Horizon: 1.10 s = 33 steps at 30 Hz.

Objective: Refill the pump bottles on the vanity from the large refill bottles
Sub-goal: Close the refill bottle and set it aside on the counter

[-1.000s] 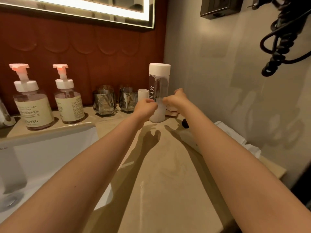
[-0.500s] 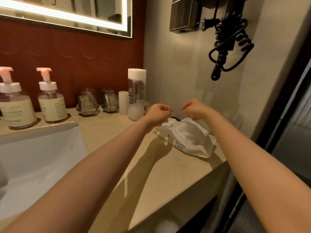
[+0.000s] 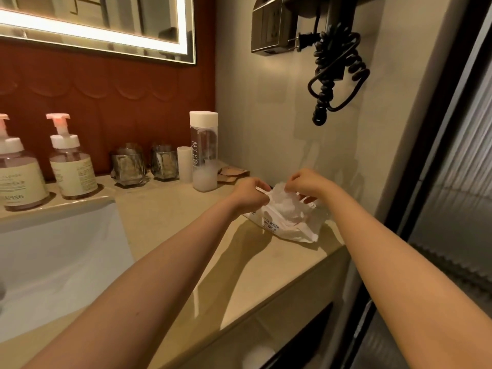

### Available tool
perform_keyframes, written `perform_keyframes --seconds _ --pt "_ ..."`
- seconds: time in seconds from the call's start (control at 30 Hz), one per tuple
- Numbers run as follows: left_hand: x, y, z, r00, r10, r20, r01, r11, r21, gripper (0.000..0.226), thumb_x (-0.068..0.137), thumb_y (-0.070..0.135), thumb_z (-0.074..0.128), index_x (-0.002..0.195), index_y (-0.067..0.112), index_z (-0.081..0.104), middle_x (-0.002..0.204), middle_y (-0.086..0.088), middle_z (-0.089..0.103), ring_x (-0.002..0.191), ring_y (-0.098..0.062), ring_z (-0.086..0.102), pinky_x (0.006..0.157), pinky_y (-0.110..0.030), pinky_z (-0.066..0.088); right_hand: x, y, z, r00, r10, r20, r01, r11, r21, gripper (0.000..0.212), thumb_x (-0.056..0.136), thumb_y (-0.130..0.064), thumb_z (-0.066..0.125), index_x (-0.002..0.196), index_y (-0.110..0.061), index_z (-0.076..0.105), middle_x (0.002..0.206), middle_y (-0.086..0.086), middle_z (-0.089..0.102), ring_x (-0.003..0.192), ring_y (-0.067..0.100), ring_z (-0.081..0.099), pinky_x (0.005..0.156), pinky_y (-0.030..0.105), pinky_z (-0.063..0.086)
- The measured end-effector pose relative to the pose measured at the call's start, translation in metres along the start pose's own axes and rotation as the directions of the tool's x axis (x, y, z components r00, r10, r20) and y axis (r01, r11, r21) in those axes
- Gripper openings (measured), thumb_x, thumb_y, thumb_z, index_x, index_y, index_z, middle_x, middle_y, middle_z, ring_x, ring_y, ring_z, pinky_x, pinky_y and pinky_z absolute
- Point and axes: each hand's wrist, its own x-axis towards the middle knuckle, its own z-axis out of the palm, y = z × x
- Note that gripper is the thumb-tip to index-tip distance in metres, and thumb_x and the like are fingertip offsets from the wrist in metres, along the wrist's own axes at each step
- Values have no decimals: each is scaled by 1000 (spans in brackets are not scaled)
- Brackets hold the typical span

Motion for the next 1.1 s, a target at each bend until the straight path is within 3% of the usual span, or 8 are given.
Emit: perform_keyframes --seconds 0.13,0.33,0.4,0.53,0.77,0.9,0.97,1.1 --pt "0 1 0 999 11 -38 -12 1000 -4 33 87 7 54 120 6 54 101 -12 56 86 -21 54 65 -27 43 -4 -9 -4 994 -50 -102 76 960 270 20 90 -10 50 71 -16 50 68 0 45 58 14 41 47 21 29" --pt "-4 3 0 999 23 -29 -24 1000 -19 34 88 15 56 121 11 51 118 -13 55 97 -23 56 72 -29 43 -11 -18 2 992 -83 -92 99 978 184 13 88 -7 46 80 -16 50 65 -2 42 55 11 35 45 22 25" --pt "-4 2 1 999 33 -30 -34 999 -30 33 88 18 56 120 10 51 118 -14 56 93 -21 56 69 -27 42 -14 -23 2 993 -83 -89 106 948 300 13 90 -8 49 80 -15 53 67 -2 44 56 10 35 45 21 25" --pt "-4 6 -5 998 44 -47 -48 996 -75 34 91 30 55 117 9 52 113 -10 58 95 -21 54 68 -28 40 -13 -35 -3 981 -60 -185 182 627 757 18 92 -10 51 76 -19 51 76 0 52 69 12 49 48 22 43" --pt "-13 7 -32 984 65 -167 -85 990 -114 14 97 16 41 85 18 49 89 -4 50 89 -21 47 68 -29 37 -11 -43 1 985 -57 -161 154 704 693 14 88 -14 58 75 -18 54 75 0 52 70 15 48 60 28 38" --pt "-21 2 -48 977 44 -207 -77 985 -153 27 99 21 36 122 10 47 106 -3 50 89 -15 50 66 -27 40 -13 -48 11 994 -89 -68 107 591 800 8 88 -12 58 80 -13 58 75 4 56 67 18 53 58 27 45" --pt "-27 0 -58 981 57 -186 -89 982 -169 32 98 19 38 129 9 43 106 -2 50 83 -10 48 62 -20 38 -18 -55 15 990 -138 18 62 552 831 9 90 -13 55 82 -11 57 70 4 56 57 16 56 46 21 45" --pt "-41 -4 -77 988 109 -113 -132 967 -218 34 93 17 46 126 18 44 123 -2 49 108 -17 48 71 -24 38 -31 -72 22 959 -253 126 45 578 815 16 93 -17 50 83 -10 60 58 0 62 46 10 58 45 17 46"
